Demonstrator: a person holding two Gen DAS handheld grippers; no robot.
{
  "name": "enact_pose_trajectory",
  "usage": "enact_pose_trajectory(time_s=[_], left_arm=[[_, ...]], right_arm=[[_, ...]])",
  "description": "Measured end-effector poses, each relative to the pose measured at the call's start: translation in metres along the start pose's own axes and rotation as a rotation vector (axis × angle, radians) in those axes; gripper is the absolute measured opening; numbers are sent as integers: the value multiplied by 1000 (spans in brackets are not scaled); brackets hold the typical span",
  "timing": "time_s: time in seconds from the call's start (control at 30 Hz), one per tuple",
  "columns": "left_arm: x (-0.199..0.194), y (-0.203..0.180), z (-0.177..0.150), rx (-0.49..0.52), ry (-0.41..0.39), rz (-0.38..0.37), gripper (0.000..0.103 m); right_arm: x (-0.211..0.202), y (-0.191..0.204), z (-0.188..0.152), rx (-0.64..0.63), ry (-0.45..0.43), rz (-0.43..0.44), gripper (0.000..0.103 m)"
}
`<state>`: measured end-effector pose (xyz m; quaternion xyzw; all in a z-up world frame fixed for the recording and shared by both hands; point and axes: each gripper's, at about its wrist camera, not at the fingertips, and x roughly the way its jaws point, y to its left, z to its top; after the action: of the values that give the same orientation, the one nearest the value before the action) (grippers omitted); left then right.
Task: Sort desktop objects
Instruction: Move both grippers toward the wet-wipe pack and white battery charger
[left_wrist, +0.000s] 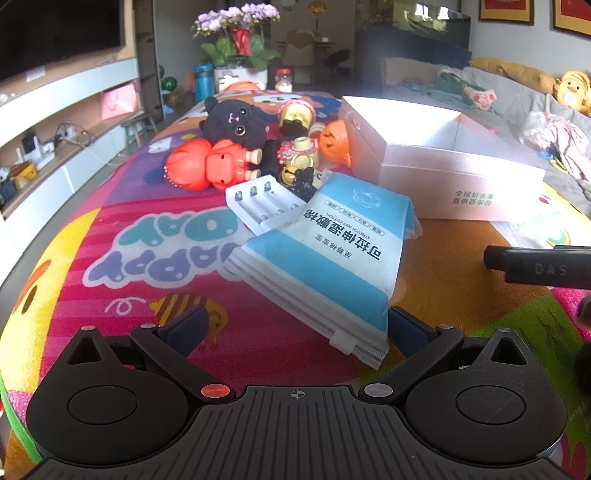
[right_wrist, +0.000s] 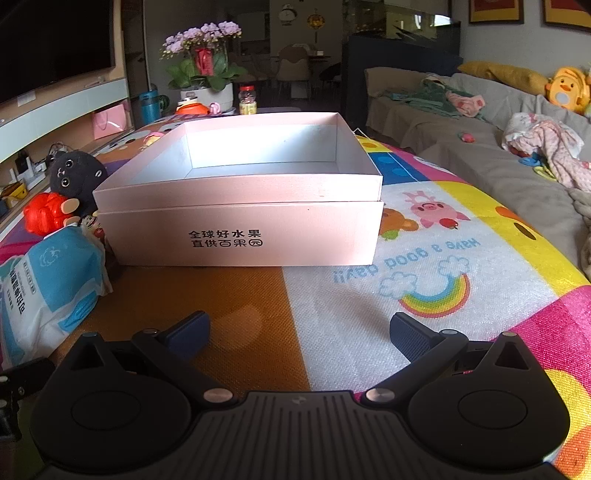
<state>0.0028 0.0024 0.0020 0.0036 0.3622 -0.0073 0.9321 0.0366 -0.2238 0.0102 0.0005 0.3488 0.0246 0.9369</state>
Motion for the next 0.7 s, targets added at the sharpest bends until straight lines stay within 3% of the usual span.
enact_pose_trajectory(time_s=[0.43, 0.5, 0.57, 0.63, 0.7], left_arm=[[-10, 8, 0, 53, -17, -68, 103], [-19, 17, 2, 73, -59, -47, 103], [-29, 33, 7, 73, -110, 3, 103], [-35, 54, 16, 27, -145, 66, 103], [-38, 76, 27, -49, -170, 105, 103]], right_arm=[[4, 0, 15, -15, 107, 11, 103], [-3, 4, 20, -22, 126, 118, 103], [-17, 12, 22, 15, 72, 216, 103], [-28, 31, 29, 28, 23, 278, 103], [-24, 53, 37, 52, 34, 330, 103]])
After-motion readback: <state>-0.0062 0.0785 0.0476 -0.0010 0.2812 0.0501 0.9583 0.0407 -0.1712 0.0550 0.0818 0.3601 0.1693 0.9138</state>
